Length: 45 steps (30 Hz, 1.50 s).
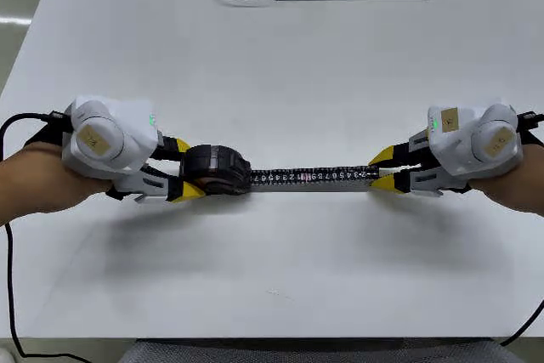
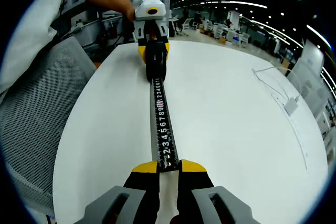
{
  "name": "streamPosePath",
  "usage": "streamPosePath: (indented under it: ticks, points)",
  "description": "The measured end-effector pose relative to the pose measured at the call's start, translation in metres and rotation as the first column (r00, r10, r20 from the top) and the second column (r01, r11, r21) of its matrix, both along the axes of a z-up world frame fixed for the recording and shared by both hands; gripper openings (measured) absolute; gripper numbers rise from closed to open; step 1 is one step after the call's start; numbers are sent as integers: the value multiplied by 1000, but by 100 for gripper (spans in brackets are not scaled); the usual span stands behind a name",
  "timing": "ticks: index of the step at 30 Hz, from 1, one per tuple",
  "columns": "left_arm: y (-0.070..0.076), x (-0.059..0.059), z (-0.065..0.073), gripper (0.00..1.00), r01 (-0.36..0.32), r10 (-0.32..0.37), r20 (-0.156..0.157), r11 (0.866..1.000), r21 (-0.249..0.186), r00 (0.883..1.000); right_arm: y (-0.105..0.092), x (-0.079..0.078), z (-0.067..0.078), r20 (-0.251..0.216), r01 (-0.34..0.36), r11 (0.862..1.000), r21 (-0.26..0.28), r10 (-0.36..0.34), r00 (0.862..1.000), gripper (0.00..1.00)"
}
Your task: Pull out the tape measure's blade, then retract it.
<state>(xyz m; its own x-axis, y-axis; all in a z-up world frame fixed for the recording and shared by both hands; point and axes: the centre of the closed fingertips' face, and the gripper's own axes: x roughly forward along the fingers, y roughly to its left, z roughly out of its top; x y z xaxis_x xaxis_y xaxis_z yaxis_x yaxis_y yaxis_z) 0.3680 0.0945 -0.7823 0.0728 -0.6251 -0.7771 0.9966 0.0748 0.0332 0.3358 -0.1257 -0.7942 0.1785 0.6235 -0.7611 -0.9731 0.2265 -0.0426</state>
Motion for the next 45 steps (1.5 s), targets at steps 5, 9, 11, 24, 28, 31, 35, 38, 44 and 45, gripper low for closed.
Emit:
streamPosePath:
  ticks: [5, 9, 11, 24, 28, 31, 35, 38, 44, 45]
  points:
    - [0, 0, 0, 25, 2, -2, 1, 1000, 2, 1000, -6, -1, 0, -4, 5, 1000, -8, -5, 1000, 8]
    - [0, 0, 0, 25, 5, -5, -2, 1000, 3, 1000, -12, -3, -1, -6, 9, 1000, -16, -9, 1000, 8]
    - [0, -1, 0, 25, 8, -8, -2, 1000, 4, 1000, -16, -3, -1, -7, 15, 1000, -20, -15, 1000, 8]
    - [0, -2, 0, 25, 14, -14, -1, 1000, 9, 1000, -29, -6, 0, -7, 25, 999, -41, -25, 1000, 8]
    - [0, -2, 0, 25, 15, -15, -2, 1000, 11, 1000, -33, -7, 0, -8, 26, 999, -47, -26, 1000, 8]
    - [0, -2, 0, 25, 17, -17, 0, 1000, 12, 1000, -37, -8, -1, -10, 25, 998, -54, -25, 1000, 8]
    - [0, -2, 0, 25, 16, -16, 0, 1000, 12, 1000, -43, -9, -2, -9, 30, 997, -64, -30, 1000, 8]
    - [-1, -2, 0, 25, 15, -15, 0, 1000, 8, 1000, -47, -11, -3, -11, 34, 997, -67, -35, 999, 8]
    - [-1, -1, 0, 25, 17, -17, 0, 1000, 11, 1000, -52, -10, -2, -11, 43, 996, -72, -44, 999, 8]
    - [-1, -1, 0, 25, 18, -18, 1, 1000, 11, 1000, -53, -10, -3, -11, 42, 996, -74, -43, 999, 8]
